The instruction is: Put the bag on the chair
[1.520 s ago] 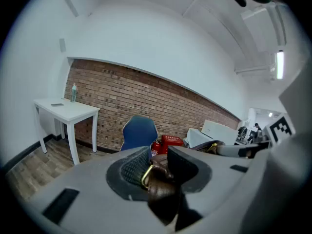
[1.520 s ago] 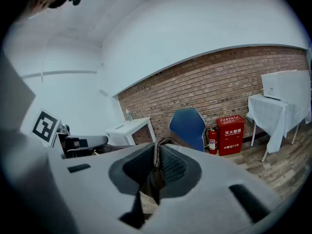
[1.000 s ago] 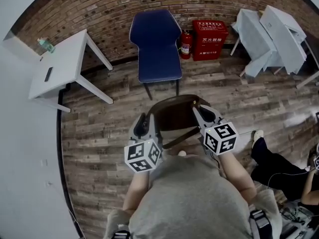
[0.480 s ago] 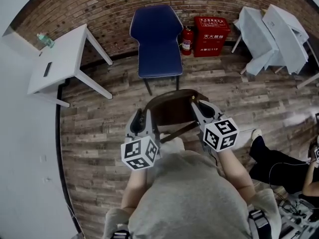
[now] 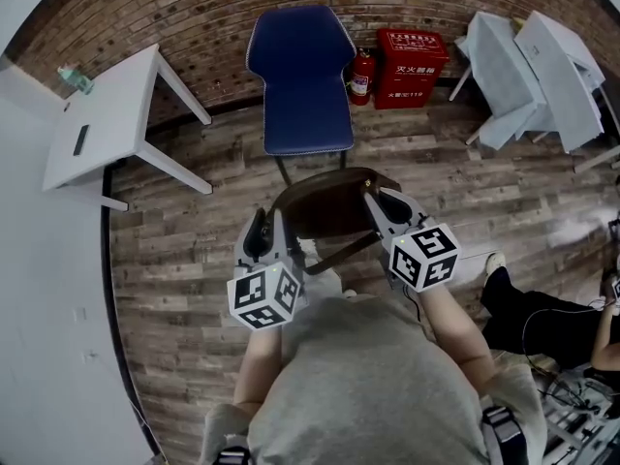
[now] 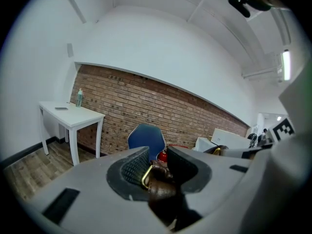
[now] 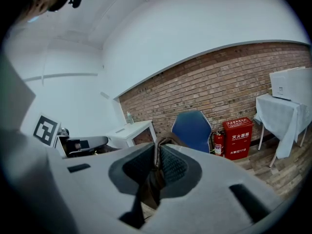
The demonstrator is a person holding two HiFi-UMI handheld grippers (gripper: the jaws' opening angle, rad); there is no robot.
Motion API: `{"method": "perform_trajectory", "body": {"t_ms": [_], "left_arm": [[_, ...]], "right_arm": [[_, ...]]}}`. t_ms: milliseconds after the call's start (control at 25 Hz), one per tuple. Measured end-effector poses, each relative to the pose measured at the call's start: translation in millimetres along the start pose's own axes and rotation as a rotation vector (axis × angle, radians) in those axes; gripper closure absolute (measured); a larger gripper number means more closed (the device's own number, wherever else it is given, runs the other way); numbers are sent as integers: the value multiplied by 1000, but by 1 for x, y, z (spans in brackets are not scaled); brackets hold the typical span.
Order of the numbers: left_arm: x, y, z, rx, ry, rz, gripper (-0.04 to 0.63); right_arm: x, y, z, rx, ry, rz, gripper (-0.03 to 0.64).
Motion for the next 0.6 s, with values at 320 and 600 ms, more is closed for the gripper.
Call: {"method": "perform_trajectory", "body": {"t_ms": [320,600], "left_arm": [[81,28,33,16,17,-10,489],[146,62,70,22,32,-17,489]], "right_arm": [[78,-28,29,13,17,-11,591],[151,-41,62,9,25,-18,591]]}}
Point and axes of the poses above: the fingertips, and each gripper's own axes: x forward along the fingers, y to its left, z out of its top, the point moved 7 cm from there along -x, backward along the fingers, and after that the axes turned 5 degrees about -x, right-handed, at the moved point
